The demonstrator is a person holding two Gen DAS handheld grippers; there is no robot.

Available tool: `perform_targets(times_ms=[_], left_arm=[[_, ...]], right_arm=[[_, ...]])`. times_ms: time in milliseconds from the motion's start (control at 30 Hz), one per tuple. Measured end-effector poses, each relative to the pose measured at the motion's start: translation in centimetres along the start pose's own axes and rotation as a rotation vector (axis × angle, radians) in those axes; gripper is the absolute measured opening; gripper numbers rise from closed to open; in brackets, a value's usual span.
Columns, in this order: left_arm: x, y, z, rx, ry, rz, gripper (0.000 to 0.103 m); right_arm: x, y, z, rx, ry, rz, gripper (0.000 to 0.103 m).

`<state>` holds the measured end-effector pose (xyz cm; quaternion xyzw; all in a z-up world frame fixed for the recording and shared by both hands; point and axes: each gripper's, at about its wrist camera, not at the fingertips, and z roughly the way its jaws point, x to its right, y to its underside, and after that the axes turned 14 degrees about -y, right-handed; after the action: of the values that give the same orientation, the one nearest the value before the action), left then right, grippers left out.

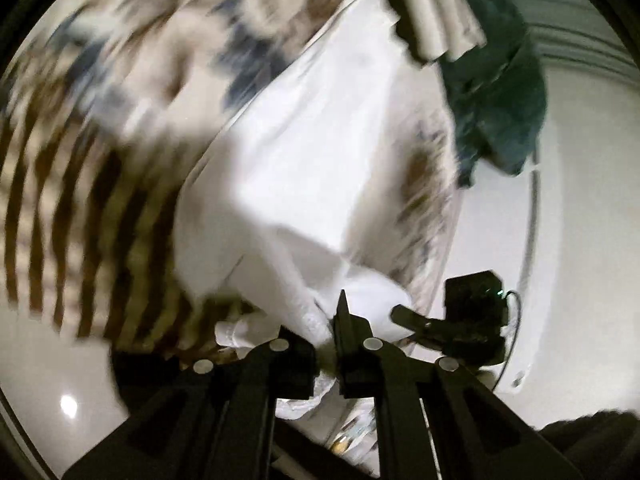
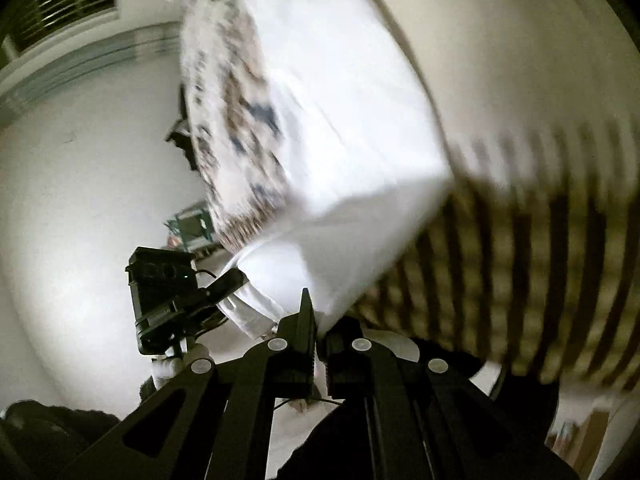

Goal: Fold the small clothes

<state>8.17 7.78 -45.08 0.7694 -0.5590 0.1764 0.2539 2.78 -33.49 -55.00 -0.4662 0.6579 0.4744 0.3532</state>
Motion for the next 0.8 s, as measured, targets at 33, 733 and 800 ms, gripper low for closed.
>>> perform_targets(times_ms=[33, 733, 800], left_arm=[[0.8, -1.7, -0.2, 0.021, 0.018, 0.004, 0.005], [6.3, -36.3, 4.8, 0.184, 0.165, -0.042, 0.07], [5.6, -35.2, 3.9, 0.215, 0.128, -0.026, 0.07]], right_arm=[[-0.7, -0.9, -0.2, 0.011, -0.01, -0.009, 0.004], [-7.6, -35.4, -2.3, 0.502, -0.065, -0.045, 0.069], [-7.2, -34.1, -2.9, 0.506, -0.017, -0.049, 0.069]])
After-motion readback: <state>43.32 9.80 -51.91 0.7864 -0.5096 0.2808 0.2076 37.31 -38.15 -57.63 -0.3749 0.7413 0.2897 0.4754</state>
